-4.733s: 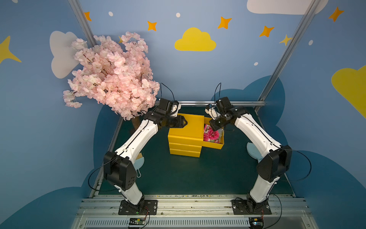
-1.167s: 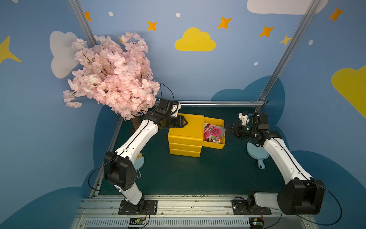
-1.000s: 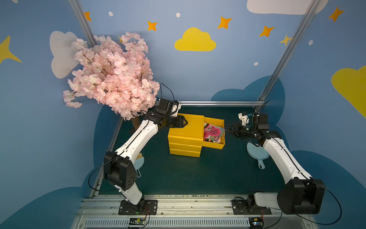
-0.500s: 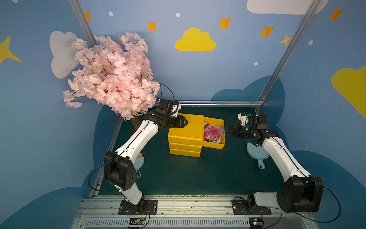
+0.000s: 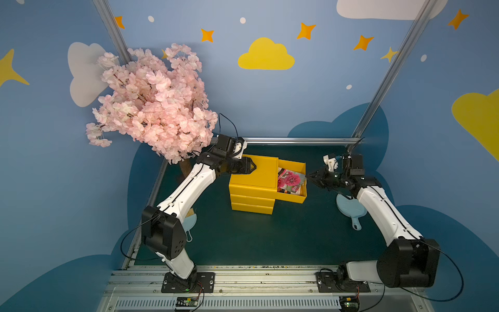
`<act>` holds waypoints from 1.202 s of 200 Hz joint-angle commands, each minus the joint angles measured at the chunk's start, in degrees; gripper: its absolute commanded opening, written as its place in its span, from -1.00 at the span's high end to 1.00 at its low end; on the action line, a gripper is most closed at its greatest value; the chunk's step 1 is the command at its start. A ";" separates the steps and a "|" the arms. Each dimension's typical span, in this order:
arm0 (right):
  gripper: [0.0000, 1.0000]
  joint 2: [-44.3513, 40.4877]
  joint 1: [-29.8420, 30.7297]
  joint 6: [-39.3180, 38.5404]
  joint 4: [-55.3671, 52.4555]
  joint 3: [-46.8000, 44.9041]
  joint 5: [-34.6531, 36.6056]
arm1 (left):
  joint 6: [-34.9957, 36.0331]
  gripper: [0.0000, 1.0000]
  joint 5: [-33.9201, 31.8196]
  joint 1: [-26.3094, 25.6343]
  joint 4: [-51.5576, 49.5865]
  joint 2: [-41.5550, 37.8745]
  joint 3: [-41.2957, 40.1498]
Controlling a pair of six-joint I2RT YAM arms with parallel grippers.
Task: Take the seed bags out of the drawer
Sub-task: Pick up the seed packet from the drawer.
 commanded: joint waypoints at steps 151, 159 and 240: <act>1.00 0.15 -0.38 -1.60 -1.71 5.84 0.89 | -0.53 -0.06 -1.25 -0.13 -8.84 3.33 -2.21; 1.00 0.14 -0.66 -1.87 -2.14 6.57 0.75 | -0.53 -0.06 -1.39 -0.14 -8.94 3.27 -2.20; 1.00 -3.01 -7.98 -3.67 -3.17 11.96 0.49 | -0.22 -0.06 -1.80 -0.13 -9.72 3.59 -1.31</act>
